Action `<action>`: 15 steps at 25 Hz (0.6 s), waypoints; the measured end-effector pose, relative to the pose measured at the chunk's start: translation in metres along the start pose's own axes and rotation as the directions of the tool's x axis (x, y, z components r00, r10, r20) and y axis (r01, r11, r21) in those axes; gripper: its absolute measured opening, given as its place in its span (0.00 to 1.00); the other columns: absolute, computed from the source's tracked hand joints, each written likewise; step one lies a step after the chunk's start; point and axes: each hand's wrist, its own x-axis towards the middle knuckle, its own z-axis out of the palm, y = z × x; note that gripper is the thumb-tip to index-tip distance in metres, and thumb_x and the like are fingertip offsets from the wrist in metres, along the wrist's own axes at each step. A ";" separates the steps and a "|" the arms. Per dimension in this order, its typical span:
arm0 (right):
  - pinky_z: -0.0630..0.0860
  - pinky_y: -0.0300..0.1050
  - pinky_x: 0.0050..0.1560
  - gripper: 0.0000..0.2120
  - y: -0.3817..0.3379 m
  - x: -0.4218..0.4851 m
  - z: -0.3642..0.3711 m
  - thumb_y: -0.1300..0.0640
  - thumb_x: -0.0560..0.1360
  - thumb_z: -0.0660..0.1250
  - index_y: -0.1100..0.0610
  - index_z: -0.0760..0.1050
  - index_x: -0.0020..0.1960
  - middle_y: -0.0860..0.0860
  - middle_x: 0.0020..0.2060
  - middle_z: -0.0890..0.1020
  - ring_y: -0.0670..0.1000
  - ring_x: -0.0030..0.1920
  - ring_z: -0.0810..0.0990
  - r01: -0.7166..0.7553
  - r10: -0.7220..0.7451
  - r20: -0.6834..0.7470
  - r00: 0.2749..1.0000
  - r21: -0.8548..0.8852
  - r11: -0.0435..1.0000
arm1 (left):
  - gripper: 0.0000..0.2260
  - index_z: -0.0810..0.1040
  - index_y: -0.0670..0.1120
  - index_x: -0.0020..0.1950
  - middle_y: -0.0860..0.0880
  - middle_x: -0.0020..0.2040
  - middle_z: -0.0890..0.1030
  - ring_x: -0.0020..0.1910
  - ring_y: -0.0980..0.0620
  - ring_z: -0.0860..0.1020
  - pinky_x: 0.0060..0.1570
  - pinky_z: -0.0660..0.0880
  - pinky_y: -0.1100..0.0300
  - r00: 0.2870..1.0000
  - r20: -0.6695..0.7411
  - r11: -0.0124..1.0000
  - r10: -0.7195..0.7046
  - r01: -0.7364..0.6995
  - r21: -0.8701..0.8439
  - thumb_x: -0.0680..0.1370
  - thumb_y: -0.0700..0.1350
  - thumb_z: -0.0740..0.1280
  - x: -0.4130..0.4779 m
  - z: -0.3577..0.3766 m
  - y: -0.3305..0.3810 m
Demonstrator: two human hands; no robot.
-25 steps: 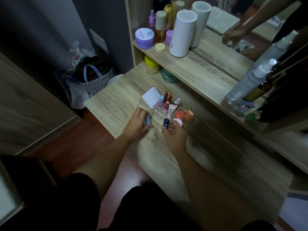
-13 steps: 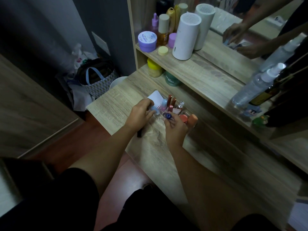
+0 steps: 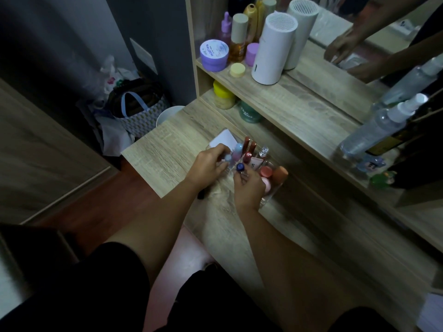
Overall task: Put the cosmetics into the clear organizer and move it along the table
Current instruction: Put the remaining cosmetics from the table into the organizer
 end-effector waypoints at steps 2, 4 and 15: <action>0.76 0.44 0.55 0.14 0.001 0.001 0.001 0.66 0.75 0.67 0.59 0.77 0.59 0.58 0.52 0.84 0.55 0.54 0.82 -0.021 0.021 0.011 1.000 0.006 1.000 | 0.07 0.79 0.40 0.50 0.41 0.46 0.83 0.45 0.45 0.81 0.49 0.79 0.50 1.000 0.005 1.000 0.008 -0.008 0.013 0.72 0.37 0.69 0.002 0.001 0.000; 0.74 0.40 0.53 0.15 0.003 0.002 0.001 0.66 0.75 0.67 0.58 0.76 0.60 0.57 0.53 0.84 0.53 0.55 0.82 -0.033 0.033 0.014 0.999 0.000 0.999 | 0.07 0.80 0.40 0.50 0.41 0.46 0.83 0.44 0.45 0.80 0.48 0.79 0.50 0.999 0.020 0.999 0.037 -0.037 0.036 0.72 0.36 0.69 0.004 0.000 -0.001; 0.80 0.53 0.54 0.12 0.005 -0.014 -0.003 0.63 0.73 0.69 0.60 0.76 0.57 0.60 0.51 0.83 0.57 0.52 0.81 -0.047 0.048 0.023 0.999 -0.049 0.998 | 0.11 0.76 0.42 0.56 0.42 0.53 0.82 0.48 0.46 0.81 0.51 0.77 0.58 0.997 0.025 0.997 -0.075 0.075 -0.017 0.74 0.37 0.67 -0.014 -0.010 -0.017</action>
